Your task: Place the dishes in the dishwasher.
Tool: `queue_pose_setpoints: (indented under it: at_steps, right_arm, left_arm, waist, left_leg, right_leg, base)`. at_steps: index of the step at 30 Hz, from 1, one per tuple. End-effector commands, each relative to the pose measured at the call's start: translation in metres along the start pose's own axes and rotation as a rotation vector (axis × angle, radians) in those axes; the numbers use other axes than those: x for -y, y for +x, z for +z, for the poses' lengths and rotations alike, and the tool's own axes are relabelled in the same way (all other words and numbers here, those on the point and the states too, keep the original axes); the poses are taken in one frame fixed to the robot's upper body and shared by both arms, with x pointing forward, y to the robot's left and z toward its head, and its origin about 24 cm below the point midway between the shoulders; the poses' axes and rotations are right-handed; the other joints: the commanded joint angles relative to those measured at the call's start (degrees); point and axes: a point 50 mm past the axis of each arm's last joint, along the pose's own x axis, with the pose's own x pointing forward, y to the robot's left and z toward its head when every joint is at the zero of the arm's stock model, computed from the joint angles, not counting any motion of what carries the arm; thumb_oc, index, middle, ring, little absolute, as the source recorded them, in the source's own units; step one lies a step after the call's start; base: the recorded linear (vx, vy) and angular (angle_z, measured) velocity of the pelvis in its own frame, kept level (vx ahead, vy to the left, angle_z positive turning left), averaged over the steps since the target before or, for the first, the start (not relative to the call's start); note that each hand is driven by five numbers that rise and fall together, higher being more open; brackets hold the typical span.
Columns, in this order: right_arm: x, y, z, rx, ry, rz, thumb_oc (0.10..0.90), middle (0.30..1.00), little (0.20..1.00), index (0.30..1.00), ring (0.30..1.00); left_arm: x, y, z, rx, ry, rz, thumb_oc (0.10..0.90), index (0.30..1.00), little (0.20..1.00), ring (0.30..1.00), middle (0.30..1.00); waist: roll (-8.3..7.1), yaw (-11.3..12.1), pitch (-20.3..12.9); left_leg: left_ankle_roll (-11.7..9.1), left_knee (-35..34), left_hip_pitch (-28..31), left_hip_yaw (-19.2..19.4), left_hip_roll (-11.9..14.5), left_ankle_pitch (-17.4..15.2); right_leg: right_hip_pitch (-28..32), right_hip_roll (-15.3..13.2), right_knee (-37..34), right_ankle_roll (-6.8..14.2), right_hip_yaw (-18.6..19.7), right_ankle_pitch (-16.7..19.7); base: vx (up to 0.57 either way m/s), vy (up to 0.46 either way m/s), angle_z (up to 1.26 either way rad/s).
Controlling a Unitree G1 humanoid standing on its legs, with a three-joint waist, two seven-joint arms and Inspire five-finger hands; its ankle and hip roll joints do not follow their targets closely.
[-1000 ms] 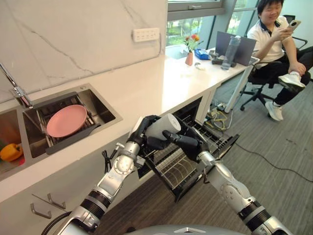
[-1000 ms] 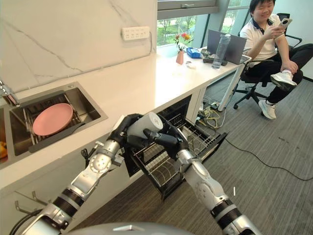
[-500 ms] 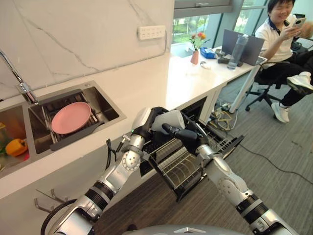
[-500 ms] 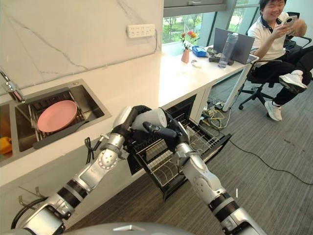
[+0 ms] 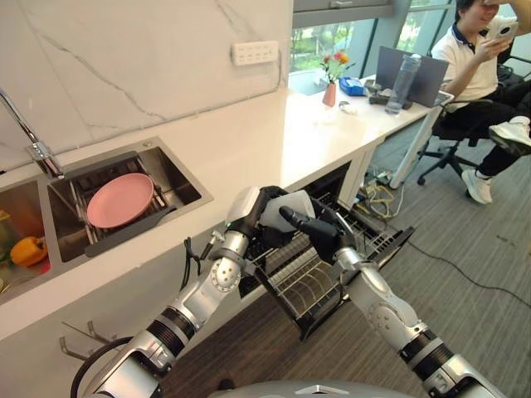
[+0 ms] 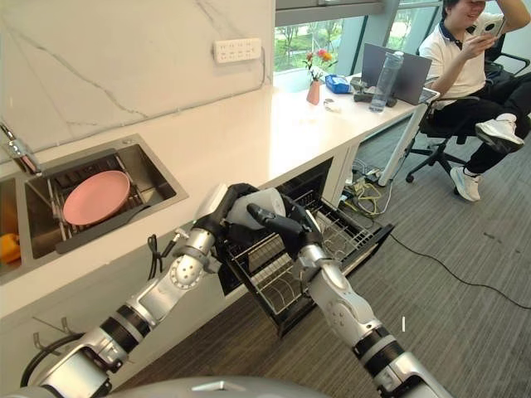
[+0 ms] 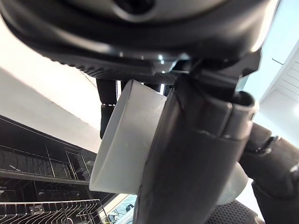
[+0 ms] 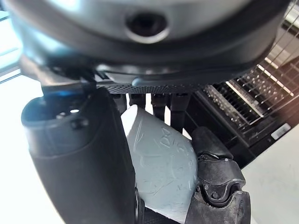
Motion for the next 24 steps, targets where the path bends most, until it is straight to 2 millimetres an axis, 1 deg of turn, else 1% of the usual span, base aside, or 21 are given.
queue_pose_setpoints:
  at_steps: [1,11,14,15,17,18,21,22,23,24]
  right_arm:
    - [-0.15,0.007,0.048,0.251,0.129,0.654,0.4,0.3,0.3,0.3,0.3]
    - [-0.144,0.007,0.055,0.301,0.185,0.583,0.4,0.3,0.3,0.3,0.3]
    - [-0.144,0.006,0.057,0.313,0.192,0.57,0.4,0.3,0.3,0.3,0.3]
    - [-0.144,0.007,0.057,0.316,0.182,0.566,0.4,0.3,0.3,0.3,0.3]
    - [-0.143,0.006,0.058,0.318,0.143,0.565,0.4,0.3,0.3,0.3,0.3]
    - [-0.143,0.006,0.058,0.317,0.143,0.565,0.4,0.3,0.3,0.3,0.3]
    - [-0.145,0.006,0.054,0.297,0.12,0.569,0.4,0.3,0.3,0.3,0.3]
    - [-0.147,0.006,0.052,0.287,0.115,0.574,0.474,0.411,0.411,0.411,0.411]
    - [-0.147,0.006,0.052,0.287,0.115,0.574,0.474,0.411,0.411,0.411,0.411]
    - [-0.148,0.006,0.05,0.274,0.103,0.578,0.8,0.9,0.9,0.9,0.9]
  left_arm:
    - [0.017,0.046,0.088,0.348,-0.023,-0.05,0.4,0.3,0.3,0.3,0.3]
    - [0.019,0.049,0.089,0.328,-0.055,-0.043,0.4,0.3,0.3,0.3,0.3]
    - [0.022,0.05,0.088,0.303,-0.093,-0.053,0.4,0.3,0.3,0.3,0.3]
    - [0.023,0.049,0.087,0.29,-0.123,-0.061,0.4,0.3,0.3,0.3,0.3]
    - [0.028,0.046,0.087,0.246,-0.265,-0.09,0.4,0.3,0.3,0.3,0.3]
    - [0.028,0.046,0.087,0.245,-0.266,-0.09,0.4,0.3,0.3,0.3,0.3]
    - [0.029,0.045,0.093,0.239,-0.39,-0.108,0.4,0.3,0.3,0.3,0.3]
    - [0.028,0.045,0.095,0.24,-0.42,-0.109,0.4,0.3,0.3,0.3,0.3]
    - [0.028,0.045,0.095,0.24,-0.42,-0.109,0.4,0.3,0.3,0.3,0.3]
    - [0.028,0.045,0.098,0.244,-0.452,-0.114,0.4,0.3,0.3,0.3,0.3]
  waist:
    - [-0.73,-0.2,1.3]
    - [-0.53,-0.8,1.3]
    - [-0.46,-0.9,1.3]
    - [-0.44,-1.0,1.2]
    - [-0.51,-1.0,1.3]
    - [-0.49,-1.0,1.3]
    - [-0.55,-0.9,1.3]
    - [-0.56,-0.9,1.4]
    - [-0.56,-0.9,1.4]
    - [-0.55,-0.9,1.4]
  left_leg:
    - [1.9,0.6,2.7,-0.8,-3.5,-7.5]
    - [2.0,0.6,2.9,-0.7,-3.7,-7.7]
    - [2.1,0.6,2.9,-0.7,-3.7,-7.8]
    - [2.1,0.6,3.0,-0.7,-3.8,-7.7]
    - [2.2,0.6,3.0,-0.8,-3.8,-7.7]
    - [2.2,0.6,3.0,-0.9,-3.8,-7.8]
    - [2.2,0.6,2.9,-1.0,-3.9,-7.7]
    - [2.2,0.6,2.9,-1.0,-3.9,-7.7]
    - [2.2,0.6,2.9,-1.0,-3.9,-7.7]
    - [2.2,0.6,2.9,-1.1,-3.9,-7.6]
  right_leg:
    - [-0.1,-3.1,1.2,4.1,0.1,-2.3]
    - [0.0,-3.0,1.3,4.0,0.3,-2.2]
    - [0.1,-3.0,1.4,3.9,0.4,-2.2]
    - [0.1,-3.0,1.4,3.9,0.5,-2.2]
    - [0.2,-3.0,1.4,3.8,0.4,-2.2]
    - [0.2,-3.0,1.4,3.8,0.4,-2.2]
    - [0.3,-3.0,1.3,3.7,0.4,-2.0]
    - [0.2,-3.0,1.3,3.6,0.4,-2.0]
    - [0.2,-3.0,1.3,3.6,0.4,-2.0]
    - [0.3,-3.0,1.3,3.6,0.4,-2.0]
  base:
    - [0.0,0.0,0.0]
    - [0.0,0.0,0.0]
    - [0.0,0.0,0.0]
    - [0.0,0.0,0.0]
    - [0.0,0.0,0.0]
    - [0.0,0.0,0.0]
    - [0.0,0.0,0.0]
    - [0.0,0.0,0.0]
    - [0.0,0.0,0.0]
    - [0.0,0.0,0.0]
